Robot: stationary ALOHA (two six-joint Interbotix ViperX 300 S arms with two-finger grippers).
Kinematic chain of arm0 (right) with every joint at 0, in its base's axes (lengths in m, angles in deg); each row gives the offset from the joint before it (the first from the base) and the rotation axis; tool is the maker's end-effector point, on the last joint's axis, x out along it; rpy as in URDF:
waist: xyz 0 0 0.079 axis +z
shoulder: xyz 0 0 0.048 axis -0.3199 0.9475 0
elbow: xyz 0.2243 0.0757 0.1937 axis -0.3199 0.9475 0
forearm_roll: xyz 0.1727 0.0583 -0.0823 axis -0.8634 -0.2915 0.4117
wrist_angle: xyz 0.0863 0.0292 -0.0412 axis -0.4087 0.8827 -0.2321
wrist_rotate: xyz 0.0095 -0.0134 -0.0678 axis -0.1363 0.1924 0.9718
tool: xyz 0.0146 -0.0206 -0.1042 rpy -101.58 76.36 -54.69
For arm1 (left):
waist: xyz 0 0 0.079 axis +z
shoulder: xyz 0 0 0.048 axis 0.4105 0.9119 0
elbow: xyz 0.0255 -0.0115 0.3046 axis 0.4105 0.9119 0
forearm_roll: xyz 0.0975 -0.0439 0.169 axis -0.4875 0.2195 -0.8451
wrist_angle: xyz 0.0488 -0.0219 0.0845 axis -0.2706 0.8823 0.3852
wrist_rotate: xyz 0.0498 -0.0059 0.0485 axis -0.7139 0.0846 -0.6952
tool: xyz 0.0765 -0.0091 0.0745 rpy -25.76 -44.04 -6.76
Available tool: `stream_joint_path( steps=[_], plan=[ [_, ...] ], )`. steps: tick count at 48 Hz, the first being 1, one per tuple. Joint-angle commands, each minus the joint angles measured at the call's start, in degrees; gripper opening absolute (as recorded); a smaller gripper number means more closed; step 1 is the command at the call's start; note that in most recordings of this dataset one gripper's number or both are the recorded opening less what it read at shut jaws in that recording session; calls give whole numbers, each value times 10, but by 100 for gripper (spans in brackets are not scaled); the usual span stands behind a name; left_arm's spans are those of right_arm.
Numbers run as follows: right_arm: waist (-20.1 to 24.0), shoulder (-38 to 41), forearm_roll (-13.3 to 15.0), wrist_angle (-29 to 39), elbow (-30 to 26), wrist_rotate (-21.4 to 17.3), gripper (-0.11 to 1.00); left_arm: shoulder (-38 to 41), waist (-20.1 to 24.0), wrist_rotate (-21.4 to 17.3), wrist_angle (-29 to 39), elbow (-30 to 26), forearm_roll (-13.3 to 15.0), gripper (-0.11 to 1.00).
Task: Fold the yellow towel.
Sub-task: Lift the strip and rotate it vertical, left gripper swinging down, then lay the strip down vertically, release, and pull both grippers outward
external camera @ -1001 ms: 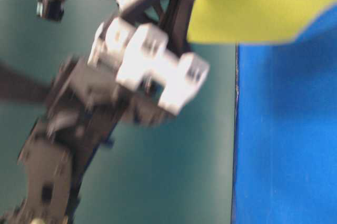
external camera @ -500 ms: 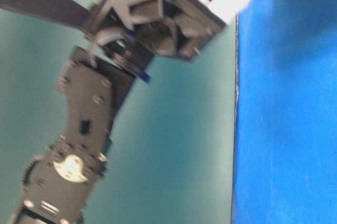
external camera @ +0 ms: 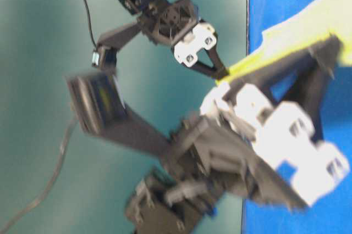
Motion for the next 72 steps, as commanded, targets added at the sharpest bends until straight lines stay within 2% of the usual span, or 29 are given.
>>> stream_joint_path(
  steps=[1,8,21,26,29,36,38,40,44,47,49,53,59,72],
  plan=[
    [-1,-4,-4,-2,-20,-2,4,-29,-10,1,-9,13,1,4],
    [-2,-3,-11,-1,-22,-2,4,-36,-9,-9,-9,30,1,4],
    [-2,-3,-24,4,-20,-2,4,-36,-6,-11,-5,31,0,4],
    [-2,-3,-24,18,-18,-2,4,-36,-6,-24,-5,27,0,5],
    [-1,-4,-24,18,-17,-2,5,-36,-6,-34,-5,25,0,9],
    [4,-4,-27,20,-15,-2,6,-38,-6,-46,-4,25,0,32],
    [5,-4,-30,20,-15,-2,12,-41,-6,-47,-2,27,0,39],
    [5,-4,-33,20,-15,-3,24,-46,-5,-47,1,29,0,45],
    [5,-5,-38,23,-14,-3,50,-61,-4,-47,20,33,0,52],
    [5,-6,-39,23,-14,-3,63,-75,-4,-47,42,38,0,55],
    [5,-9,-40,23,-14,-3,64,-84,-4,-47,57,41,0,54],
    [5,-18,-40,27,-12,-3,57,-112,-4,-46,91,52,0,54],
    [5,-48,-43,41,-1,-3,58,-160,-4,-44,127,76,0,54],
    [25,-159,-72,37,69,-3,58,-278,-3,-44,127,142,0,54]
  ],
)
